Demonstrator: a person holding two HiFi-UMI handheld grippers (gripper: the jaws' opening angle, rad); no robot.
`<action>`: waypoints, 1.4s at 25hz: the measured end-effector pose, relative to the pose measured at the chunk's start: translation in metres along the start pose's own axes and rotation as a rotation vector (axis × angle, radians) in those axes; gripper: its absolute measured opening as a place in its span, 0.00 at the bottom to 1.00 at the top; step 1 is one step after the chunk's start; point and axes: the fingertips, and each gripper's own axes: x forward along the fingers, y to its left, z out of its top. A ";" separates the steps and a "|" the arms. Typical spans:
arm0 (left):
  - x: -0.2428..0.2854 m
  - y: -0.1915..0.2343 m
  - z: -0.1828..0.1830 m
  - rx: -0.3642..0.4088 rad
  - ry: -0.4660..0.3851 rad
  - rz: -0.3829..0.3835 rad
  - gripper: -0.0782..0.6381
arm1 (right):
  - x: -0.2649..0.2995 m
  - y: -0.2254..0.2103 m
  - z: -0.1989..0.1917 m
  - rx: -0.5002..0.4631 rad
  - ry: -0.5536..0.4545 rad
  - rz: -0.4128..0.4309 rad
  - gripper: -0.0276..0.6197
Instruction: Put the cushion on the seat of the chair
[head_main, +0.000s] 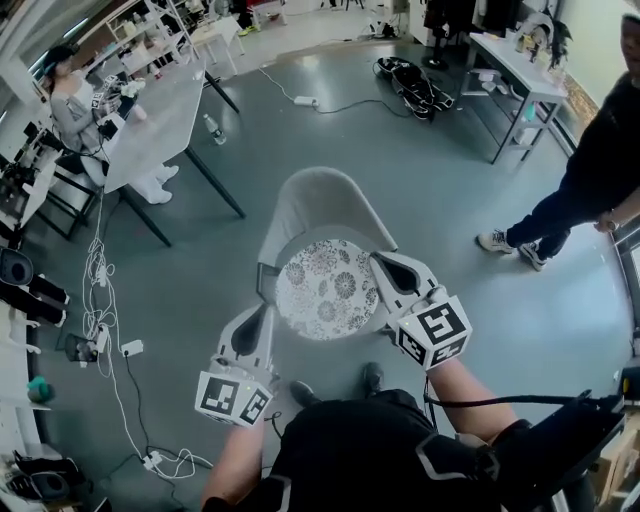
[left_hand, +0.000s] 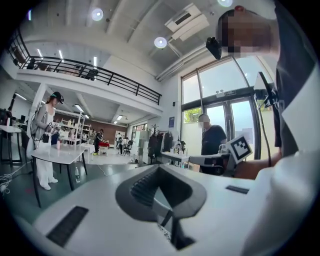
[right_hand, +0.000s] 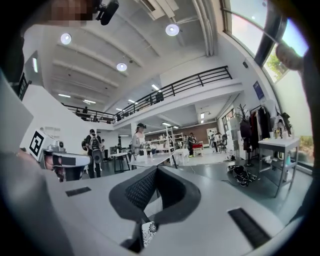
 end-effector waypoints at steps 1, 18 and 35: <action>-0.004 0.007 0.005 0.010 -0.011 0.015 0.12 | 0.001 0.005 0.002 0.000 0.000 -0.011 0.06; -0.049 0.080 0.038 0.004 -0.074 0.063 0.12 | 0.024 0.052 0.028 -0.027 -0.002 -0.096 0.06; -0.057 0.092 0.039 -0.007 -0.071 0.021 0.12 | 0.028 0.062 0.027 -0.029 0.022 -0.120 0.06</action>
